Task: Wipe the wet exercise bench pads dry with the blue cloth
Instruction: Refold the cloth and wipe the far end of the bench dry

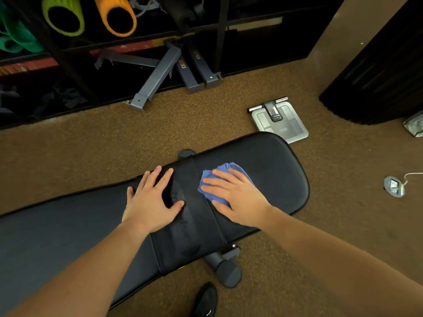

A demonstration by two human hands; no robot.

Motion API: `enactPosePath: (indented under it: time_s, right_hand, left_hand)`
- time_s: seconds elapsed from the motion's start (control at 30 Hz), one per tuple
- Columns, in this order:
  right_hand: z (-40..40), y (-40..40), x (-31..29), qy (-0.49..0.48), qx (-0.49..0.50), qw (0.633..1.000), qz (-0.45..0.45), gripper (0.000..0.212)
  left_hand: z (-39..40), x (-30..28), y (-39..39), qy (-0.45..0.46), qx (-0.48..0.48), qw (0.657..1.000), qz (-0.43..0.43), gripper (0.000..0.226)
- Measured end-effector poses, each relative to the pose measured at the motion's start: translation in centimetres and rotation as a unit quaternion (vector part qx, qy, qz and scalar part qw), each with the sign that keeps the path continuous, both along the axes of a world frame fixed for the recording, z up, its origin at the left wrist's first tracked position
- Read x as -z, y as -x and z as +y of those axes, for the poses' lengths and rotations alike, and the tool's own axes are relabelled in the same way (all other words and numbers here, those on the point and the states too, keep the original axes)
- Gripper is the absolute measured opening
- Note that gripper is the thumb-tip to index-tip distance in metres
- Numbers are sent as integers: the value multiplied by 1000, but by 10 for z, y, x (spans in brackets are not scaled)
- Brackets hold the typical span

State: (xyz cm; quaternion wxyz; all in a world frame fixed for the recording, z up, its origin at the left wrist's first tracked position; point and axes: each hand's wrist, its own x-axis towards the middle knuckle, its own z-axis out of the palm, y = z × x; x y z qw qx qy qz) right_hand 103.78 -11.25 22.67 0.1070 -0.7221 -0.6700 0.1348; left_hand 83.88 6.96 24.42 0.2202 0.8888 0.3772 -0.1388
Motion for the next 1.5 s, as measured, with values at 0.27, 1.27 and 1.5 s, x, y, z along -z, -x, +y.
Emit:
enactPosePath:
  time_s: [0.27, 1.27, 1.5]
  right_hand:
    - [-59, 15, 9, -37, -74, 993, -86, 47]
    - [90, 86, -4, -110, 337, 920, 169, 31]
    - [172, 133, 5, 88, 215, 971, 65, 45]
  left_hand:
    - [0, 0, 2, 5, 6, 1000, -2, 92]
    - [68, 4, 156, 18, -50, 997, 57, 74]
    - [74, 10, 187, 55, -46, 994, 80, 82]
